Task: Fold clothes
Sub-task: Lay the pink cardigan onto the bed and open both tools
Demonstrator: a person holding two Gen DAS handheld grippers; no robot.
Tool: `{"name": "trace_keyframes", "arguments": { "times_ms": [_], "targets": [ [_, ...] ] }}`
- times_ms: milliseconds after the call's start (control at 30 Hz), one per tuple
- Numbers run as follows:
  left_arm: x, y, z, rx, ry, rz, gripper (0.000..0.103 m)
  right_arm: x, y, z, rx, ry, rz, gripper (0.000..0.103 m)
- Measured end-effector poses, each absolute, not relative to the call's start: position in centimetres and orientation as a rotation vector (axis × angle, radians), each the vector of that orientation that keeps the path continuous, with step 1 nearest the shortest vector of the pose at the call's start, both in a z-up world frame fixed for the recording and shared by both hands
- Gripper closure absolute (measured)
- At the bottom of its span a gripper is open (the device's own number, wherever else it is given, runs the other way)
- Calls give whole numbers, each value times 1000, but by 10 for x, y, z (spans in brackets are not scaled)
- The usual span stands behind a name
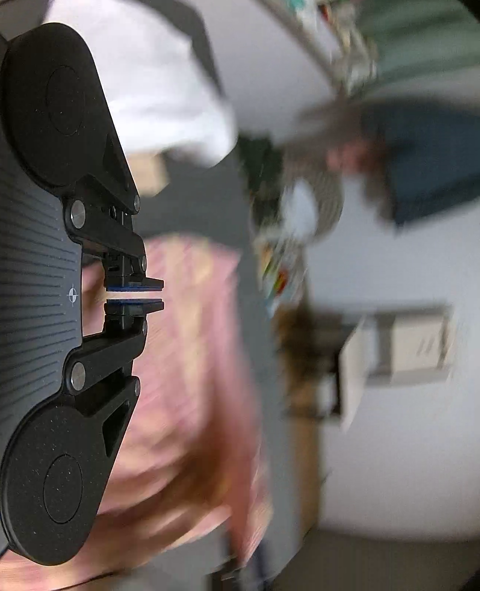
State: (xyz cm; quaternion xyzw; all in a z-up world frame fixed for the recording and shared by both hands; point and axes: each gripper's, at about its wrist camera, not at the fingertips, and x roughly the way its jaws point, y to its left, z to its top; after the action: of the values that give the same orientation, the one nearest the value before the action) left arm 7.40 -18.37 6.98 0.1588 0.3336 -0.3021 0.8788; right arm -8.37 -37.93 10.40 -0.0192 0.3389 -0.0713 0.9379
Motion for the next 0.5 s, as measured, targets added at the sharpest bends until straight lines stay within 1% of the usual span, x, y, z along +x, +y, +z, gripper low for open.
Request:
{"name": "trace_keyframes", "arguments": {
  "times_ms": [33, 67, 100, 133, 167, 200, 233, 267, 400, 500],
  "targets": [
    [68, -177, 65, 351, 705, -690, 93, -98, -372, 110, -43, 686, -94, 33],
    [44, -173, 61, 366, 712, -755, 89, -113, -360, 116, -41, 693, -34, 29],
    [18, -168, 61, 382, 719, -820, 77, -132, -348, 121, -32, 720, 27, 27],
    [-4, -163, 62, 391, 717, -868, 58, -156, -341, 128, -22, 757, 74, 27],
    [-26, -157, 64, 397, 712, -912, 47, -179, -335, 137, -14, 795, 113, 27],
    [-45, -151, 66, 396, 693, -939, 25, -200, -329, 141, -11, 824, 146, 27],
    [-64, -146, 69, 397, 671, -965, 13, -218, -324, 147, -10, 839, 157, 27],
    [-81, -142, 70, 405, 644, -988, 12, -234, -320, 155, -8, 846, 157, 27],
    [-125, -141, 66, 534, 568, -1036, 12, -298, -325, 202, 94, 825, 134, 27],
    [-134, -152, 53, 652, 535, -1040, 12, -341, -337, 257, 156, 772, 90, 26]
  ]
}}
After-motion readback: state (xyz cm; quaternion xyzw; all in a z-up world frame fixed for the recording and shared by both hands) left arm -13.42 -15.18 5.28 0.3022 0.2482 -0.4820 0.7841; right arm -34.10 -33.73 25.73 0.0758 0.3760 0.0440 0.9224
